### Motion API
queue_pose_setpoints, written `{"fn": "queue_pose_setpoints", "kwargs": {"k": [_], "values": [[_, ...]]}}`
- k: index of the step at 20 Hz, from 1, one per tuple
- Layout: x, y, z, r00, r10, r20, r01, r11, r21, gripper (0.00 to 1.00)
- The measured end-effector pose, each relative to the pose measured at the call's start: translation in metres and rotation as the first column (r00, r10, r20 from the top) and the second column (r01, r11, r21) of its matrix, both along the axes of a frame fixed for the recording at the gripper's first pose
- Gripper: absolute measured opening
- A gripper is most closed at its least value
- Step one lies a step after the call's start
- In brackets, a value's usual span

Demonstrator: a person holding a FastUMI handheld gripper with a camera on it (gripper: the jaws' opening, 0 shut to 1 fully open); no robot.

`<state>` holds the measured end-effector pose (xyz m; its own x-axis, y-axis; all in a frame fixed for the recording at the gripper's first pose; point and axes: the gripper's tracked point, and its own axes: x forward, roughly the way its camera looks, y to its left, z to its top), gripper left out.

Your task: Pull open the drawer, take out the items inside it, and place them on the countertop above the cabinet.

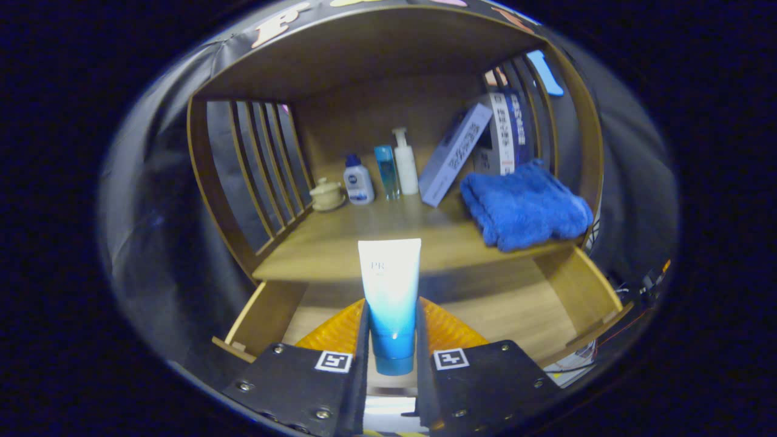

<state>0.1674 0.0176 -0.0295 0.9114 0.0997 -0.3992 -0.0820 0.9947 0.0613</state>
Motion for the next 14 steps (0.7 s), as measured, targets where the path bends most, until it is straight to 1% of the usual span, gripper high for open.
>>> {"fn": "queue_pose_setpoints", "kwargs": {"k": [1,4,6,10,12,14], "values": [[0.007,-0.003,0.012,0.999,-0.016,0.032,0.017,1.000,-0.007,0.34],[0.030,0.002,0.037,0.996,-0.027,0.079,0.028,1.000,-0.006,0.34],[0.053,-0.001,0.047,0.994,-0.047,0.099,0.051,0.998,-0.038,0.34],[0.100,0.001,0.027,0.998,-0.058,0.040,0.061,0.995,-0.078,0.34],[0.120,-0.003,0.011,0.996,-0.086,0.008,0.087,0.991,-0.100,0.34],[0.133,-0.005,0.002,0.994,-0.113,-0.005,0.112,0.990,-0.090,0.35]]}}
